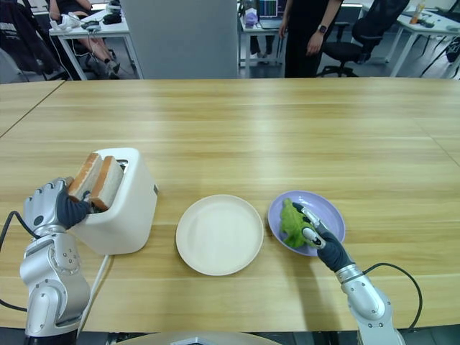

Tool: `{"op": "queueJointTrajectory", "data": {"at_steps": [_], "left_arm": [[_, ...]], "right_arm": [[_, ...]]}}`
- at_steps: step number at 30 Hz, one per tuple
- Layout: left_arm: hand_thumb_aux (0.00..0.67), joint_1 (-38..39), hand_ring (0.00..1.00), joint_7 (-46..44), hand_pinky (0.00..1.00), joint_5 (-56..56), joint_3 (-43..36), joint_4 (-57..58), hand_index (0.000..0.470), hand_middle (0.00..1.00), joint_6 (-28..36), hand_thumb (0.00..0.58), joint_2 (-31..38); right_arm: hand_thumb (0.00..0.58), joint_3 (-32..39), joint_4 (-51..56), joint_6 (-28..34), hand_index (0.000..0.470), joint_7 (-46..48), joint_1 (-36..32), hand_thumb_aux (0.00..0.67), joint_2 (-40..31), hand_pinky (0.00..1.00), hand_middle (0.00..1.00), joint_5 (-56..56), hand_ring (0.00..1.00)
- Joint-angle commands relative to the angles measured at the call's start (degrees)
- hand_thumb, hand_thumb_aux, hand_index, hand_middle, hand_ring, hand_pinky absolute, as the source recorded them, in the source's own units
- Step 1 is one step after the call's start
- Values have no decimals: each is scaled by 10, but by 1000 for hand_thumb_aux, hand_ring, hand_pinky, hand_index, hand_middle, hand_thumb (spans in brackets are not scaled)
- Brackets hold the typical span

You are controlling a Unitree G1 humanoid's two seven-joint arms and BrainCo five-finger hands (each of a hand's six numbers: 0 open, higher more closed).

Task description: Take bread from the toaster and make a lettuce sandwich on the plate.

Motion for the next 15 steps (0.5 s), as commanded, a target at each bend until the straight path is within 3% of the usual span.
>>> {"op": "queueJointTrajectory", "data": {"at_steps": [1,2,3,4,15], "left_arm": [[670,-36,408,15,408,-4,18,9,460,408,11,580,11],[670,-48,408,19,408,-7,22,9,460,408,12,580,12],[670,-61,663,24,663,-13,28,9,460,663,13,580,13],[670,-73,1000,33,1000,-15,33,7,460,1000,13,580,14],[670,-158,1000,135,1000,-98,80,-131,460,1000,-25,580,-39]], "right_arm": [[0,4,13,-1,0,-2,-2,0,3,0,0,-4,0],[0,4,15,-1,0,-2,-3,0,3,0,0,-4,0],[0,4,15,-1,0,-3,-4,0,3,0,0,-4,0],[0,5,16,-1,0,-3,-5,0,3,0,0,-4,0],[0,16,25,1,0,4,-22,0,-1,0,0,-4,0]]}}
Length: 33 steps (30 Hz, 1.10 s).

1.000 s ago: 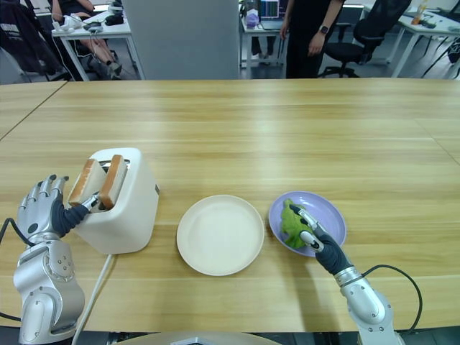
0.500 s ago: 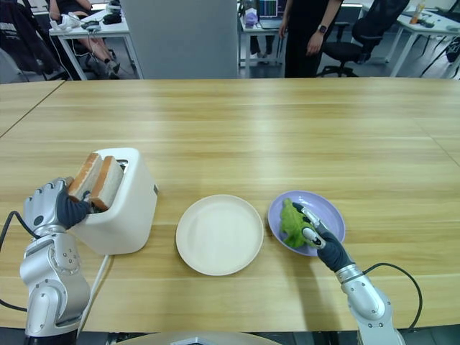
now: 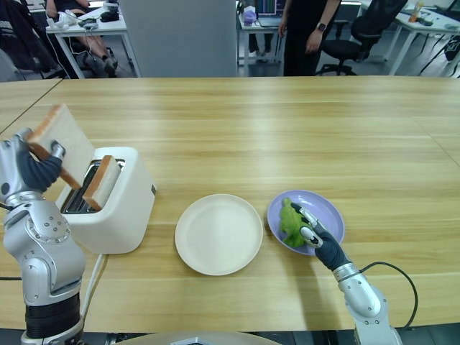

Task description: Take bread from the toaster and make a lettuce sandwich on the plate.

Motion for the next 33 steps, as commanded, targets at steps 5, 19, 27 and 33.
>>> {"op": "queueJointTrajectory", "data": {"at_steps": [5,19,27,33], "left_arm": [[670,-44,1000,15,1000,-128,-14,-97,460,1000,-55,580,-60],[670,187,1000,-198,1000,-535,-266,21,460,1000,-176,580,-166],[670,245,1000,-232,1000,-557,-330,149,460,1000,-277,580,-118],[670,224,1000,-202,1000,-516,-318,215,460,1000,-323,580,-84]], "right_arm": [[0,7,4,4,0,2,-2,0,1,0,0,-4,0],[0,-41,-14,47,0,-17,-105,0,12,0,0,55,0],[0,-37,1,49,0,-7,-137,0,9,0,0,60,0],[0,-23,10,45,0,5,-138,0,11,0,0,58,0]]}}
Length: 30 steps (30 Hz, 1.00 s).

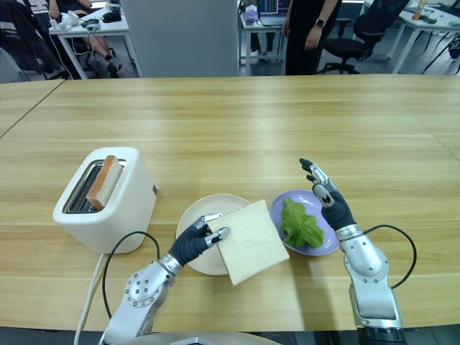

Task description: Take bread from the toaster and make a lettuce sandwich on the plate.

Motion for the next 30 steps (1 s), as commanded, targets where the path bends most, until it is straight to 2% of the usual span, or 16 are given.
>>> {"op": "queueJointTrajectory", "data": {"at_steps": [1,14,22,30], "left_arm": [[670,-18,1000,29,1000,36,9,36,460,1000,-18,580,15],[670,-49,1000,107,1000,159,18,38,460,1000,10,580,55],[670,-63,1000,147,1000,209,7,91,460,1000,9,580,57],[670,-99,1000,184,1000,234,-21,202,460,1000,-23,580,45]], "right_arm": [[0,10,11,3,0,11,-1,0,1,0,0,1,0],[0,21,26,-2,0,16,5,0,0,0,0,-2,0],[0,23,34,-5,0,22,0,0,-1,0,0,0,0],[0,23,36,-7,0,24,-2,0,1,0,0,0,0]]}}
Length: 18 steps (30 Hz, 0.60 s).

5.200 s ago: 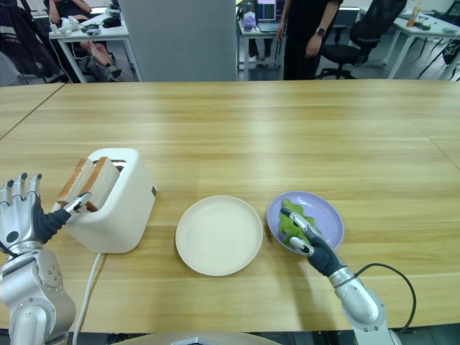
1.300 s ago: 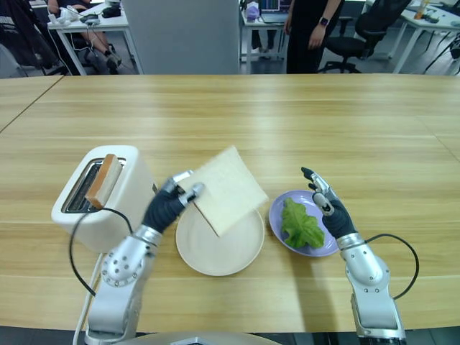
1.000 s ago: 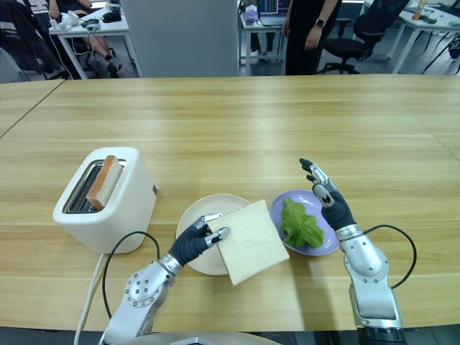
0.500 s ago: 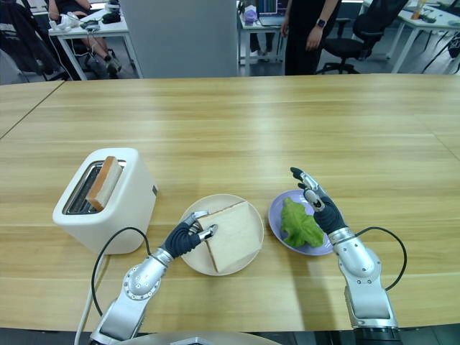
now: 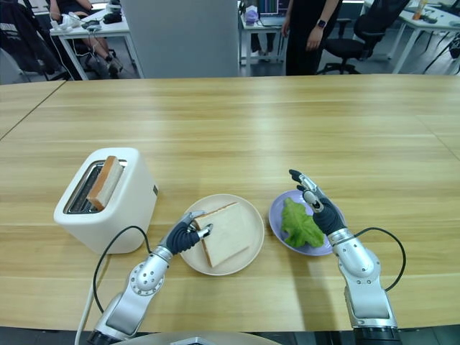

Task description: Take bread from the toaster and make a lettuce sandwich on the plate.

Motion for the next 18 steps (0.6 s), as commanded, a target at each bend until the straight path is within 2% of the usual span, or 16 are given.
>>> {"op": "queueJointTrajectory", "data": {"at_steps": [1,6,7,8,9,10,11,12,13,18], "left_arm": [[670,-16,1000,14,1000,16,-21,68,460,1000,-15,580,-6],[670,-43,1000,54,1000,49,-31,118,460,1000,-19,580,-5],[575,-48,1000,64,1000,60,-33,123,395,1000,-17,568,-4],[575,-52,1000,73,1000,75,-38,127,395,1000,-12,568,-2],[510,-56,1000,83,1000,88,-42,129,350,1000,-8,547,-2],[297,-58,1000,93,1000,98,-45,130,204,1000,-5,400,-2],[29,-61,1000,102,1000,115,-50,128,20,1000,3,49,0],[29,-62,1000,110,1000,133,-54,125,20,1000,13,49,1],[0,-63,1000,121,1000,153,-56,120,0,1000,27,0,3],[0,-54,1000,140,1000,257,-70,64,0,1000,106,0,21]], "right_arm": [[0,3,9,-1,0,4,-3,0,1,0,0,1,0],[0,6,13,-4,0,5,-6,0,2,0,0,0,0],[0,7,14,-4,0,5,-6,0,3,0,0,0,0],[0,8,14,-5,0,5,-5,0,3,0,0,0,0],[0,9,15,-5,0,5,-5,0,4,0,0,-1,0],[0,9,15,-5,0,5,-5,0,4,0,0,-1,0],[0,9,15,-5,0,5,-5,0,4,0,0,-1,0],[0,10,16,-5,0,6,-6,0,3,0,0,0,0],[0,9,16,-5,0,6,-6,0,2,0,0,1,0],[0,10,17,-5,0,6,-4,0,1,0,0,2,0]]}}
